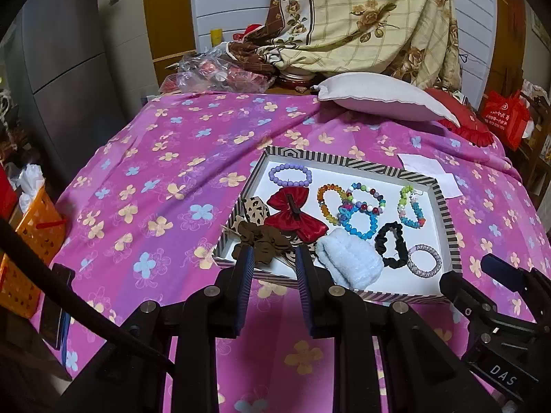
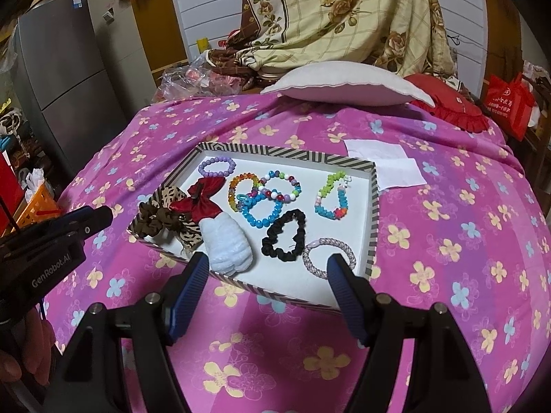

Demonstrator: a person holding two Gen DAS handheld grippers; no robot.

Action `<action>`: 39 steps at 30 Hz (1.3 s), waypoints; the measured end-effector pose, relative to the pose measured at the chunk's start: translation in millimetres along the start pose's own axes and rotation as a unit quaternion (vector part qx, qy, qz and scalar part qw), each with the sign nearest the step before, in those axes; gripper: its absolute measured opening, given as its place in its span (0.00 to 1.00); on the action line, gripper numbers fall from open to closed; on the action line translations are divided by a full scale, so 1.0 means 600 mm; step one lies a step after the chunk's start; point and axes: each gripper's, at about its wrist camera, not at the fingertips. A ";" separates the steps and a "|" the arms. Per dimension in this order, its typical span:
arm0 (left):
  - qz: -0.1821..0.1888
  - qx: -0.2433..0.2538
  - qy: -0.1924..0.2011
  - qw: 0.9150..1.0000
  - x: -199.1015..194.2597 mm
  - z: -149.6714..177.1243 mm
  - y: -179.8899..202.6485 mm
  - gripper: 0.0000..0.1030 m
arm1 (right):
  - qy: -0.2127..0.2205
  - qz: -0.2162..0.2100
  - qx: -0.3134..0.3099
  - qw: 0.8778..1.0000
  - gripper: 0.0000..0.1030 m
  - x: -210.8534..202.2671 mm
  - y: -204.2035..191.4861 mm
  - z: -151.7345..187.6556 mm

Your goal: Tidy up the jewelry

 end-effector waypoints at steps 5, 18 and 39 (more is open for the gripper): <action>-0.001 0.000 -0.001 1.000 0.006 -0.001 -0.003 0.44 | -0.001 0.000 -0.001 1.000 0.72 0.001 0.000 0.000; -0.003 0.002 -0.001 1.000 0.009 -0.002 -0.005 0.44 | -0.003 0.002 -0.002 1.000 0.72 0.002 -0.002 -0.002; -0.003 0.009 0.003 1.000 0.015 0.003 -0.002 0.44 | -0.012 -0.002 -0.009 1.000 0.73 0.017 -0.010 -0.001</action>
Point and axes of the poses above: each gripper's, at about its wrist camera, not at the fingertips, and x roughly the way its jaws point, y to its right, z to its underside, and after that the axes turned 12 degrees about -y, right-handed
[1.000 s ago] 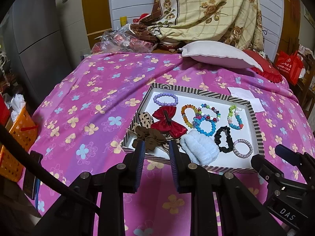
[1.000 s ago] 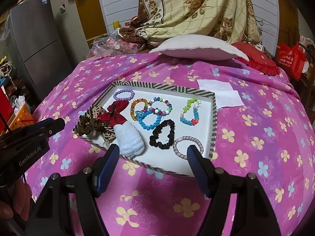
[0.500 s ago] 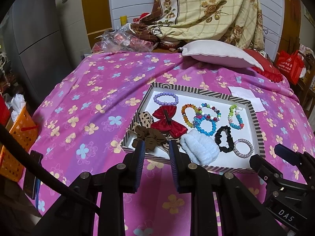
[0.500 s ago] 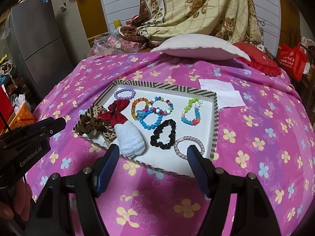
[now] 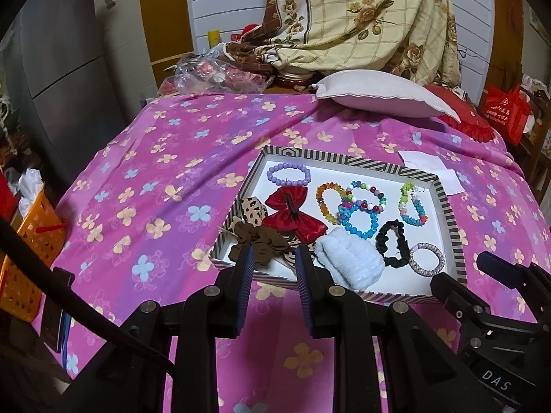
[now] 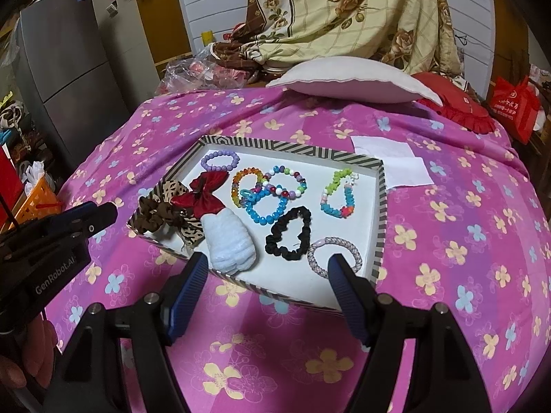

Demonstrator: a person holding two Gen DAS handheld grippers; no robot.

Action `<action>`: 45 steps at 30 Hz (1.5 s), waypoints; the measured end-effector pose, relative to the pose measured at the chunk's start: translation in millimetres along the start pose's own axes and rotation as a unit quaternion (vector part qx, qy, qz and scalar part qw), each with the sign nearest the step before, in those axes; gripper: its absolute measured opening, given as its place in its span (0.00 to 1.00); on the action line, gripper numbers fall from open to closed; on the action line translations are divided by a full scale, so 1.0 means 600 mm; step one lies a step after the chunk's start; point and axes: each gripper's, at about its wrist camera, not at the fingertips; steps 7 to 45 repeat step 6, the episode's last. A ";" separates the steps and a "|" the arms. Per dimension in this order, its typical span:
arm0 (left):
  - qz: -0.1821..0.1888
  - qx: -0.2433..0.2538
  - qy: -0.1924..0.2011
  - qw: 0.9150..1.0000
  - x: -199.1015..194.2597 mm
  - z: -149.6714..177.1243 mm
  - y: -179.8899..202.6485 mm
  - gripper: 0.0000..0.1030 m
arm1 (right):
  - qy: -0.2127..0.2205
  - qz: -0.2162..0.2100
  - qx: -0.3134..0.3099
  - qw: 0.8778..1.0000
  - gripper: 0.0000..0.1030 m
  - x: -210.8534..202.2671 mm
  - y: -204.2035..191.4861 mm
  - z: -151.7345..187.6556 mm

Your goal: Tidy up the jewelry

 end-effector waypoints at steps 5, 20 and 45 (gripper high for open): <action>-0.001 0.005 -0.004 1.000 0.004 -0.002 0.004 0.44 | 0.008 0.004 0.005 1.000 0.73 -0.002 0.022 0.003; 0.002 0.003 -0.006 1.000 0.005 -0.001 0.001 0.44 | 0.011 0.010 0.006 1.000 0.73 -0.004 0.032 0.005; 0.002 0.003 -0.006 1.000 0.005 -0.001 0.001 0.44 | 0.011 0.010 0.006 1.000 0.73 -0.004 0.032 0.005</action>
Point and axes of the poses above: each gripper's, at about its wrist camera, not at the fingertips, and x roughly the way its jaws point, y to its right, z to its underside, and after that the axes turned 12 degrees about -y, right-handed
